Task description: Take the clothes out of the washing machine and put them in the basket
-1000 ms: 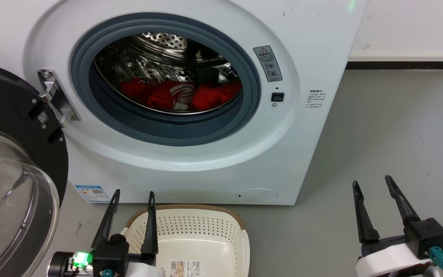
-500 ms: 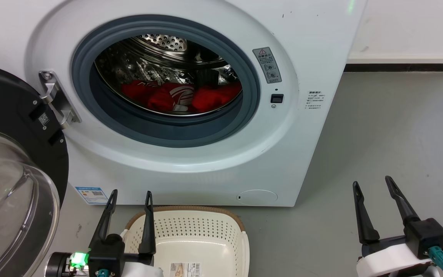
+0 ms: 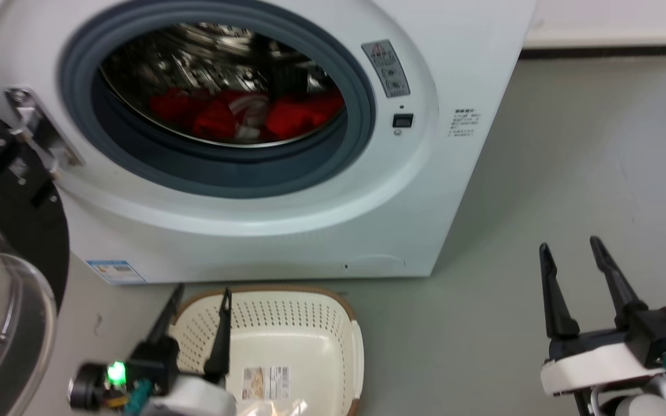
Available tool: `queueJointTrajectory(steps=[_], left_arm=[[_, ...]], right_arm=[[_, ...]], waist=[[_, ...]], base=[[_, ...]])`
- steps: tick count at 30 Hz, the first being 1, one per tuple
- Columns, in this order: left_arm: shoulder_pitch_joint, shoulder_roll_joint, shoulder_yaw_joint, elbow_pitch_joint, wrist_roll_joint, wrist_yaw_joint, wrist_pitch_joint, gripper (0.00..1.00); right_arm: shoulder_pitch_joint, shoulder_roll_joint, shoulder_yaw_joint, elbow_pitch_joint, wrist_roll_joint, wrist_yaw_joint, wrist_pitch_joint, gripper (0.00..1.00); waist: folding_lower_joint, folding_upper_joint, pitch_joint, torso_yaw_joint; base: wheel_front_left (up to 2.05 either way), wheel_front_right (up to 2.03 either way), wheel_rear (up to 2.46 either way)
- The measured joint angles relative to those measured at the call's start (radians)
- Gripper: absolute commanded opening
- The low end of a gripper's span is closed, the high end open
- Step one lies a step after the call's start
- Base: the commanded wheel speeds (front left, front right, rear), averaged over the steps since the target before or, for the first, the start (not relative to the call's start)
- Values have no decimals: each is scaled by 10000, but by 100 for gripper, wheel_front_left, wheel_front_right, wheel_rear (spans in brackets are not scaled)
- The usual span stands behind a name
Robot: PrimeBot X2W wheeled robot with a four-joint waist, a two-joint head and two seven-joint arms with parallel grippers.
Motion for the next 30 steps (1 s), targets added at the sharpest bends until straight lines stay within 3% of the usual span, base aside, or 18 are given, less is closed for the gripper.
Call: queueJointTrajectory(steps=[7, 14, 21, 30], left_arm=[[-2477, 945, 198, 717, 104, -790, -2, 100], [-5908, 2439, -253, 2462, 19, -1103, 159, 100], [-9728, 4071, -2067, 4431, -1091, -1151, 2138, 100], [-14063, 5808, -4506, 5620, -1971, -1151, 5242, 100]], right_arm=[[-641, -2, 303, -414, 341, 0, 0, 100], [-1536, -4, 508, -897, 750, 0, 0, 100], [-2106, -15, 780, -1348, 1267, 0, -2, 100], [-2522, -19, 1411, -1691, 1975, 0, 0, 100]], waist=[[0, 0, 1470, -281], [1, 0, 3127, -640], [2, 0, 4720, -1173], [2, 0, 6364, -2111]], base=[[0, 0, 0], [0, 0, 0], [0, 0, 0], [0, 0, 0]])
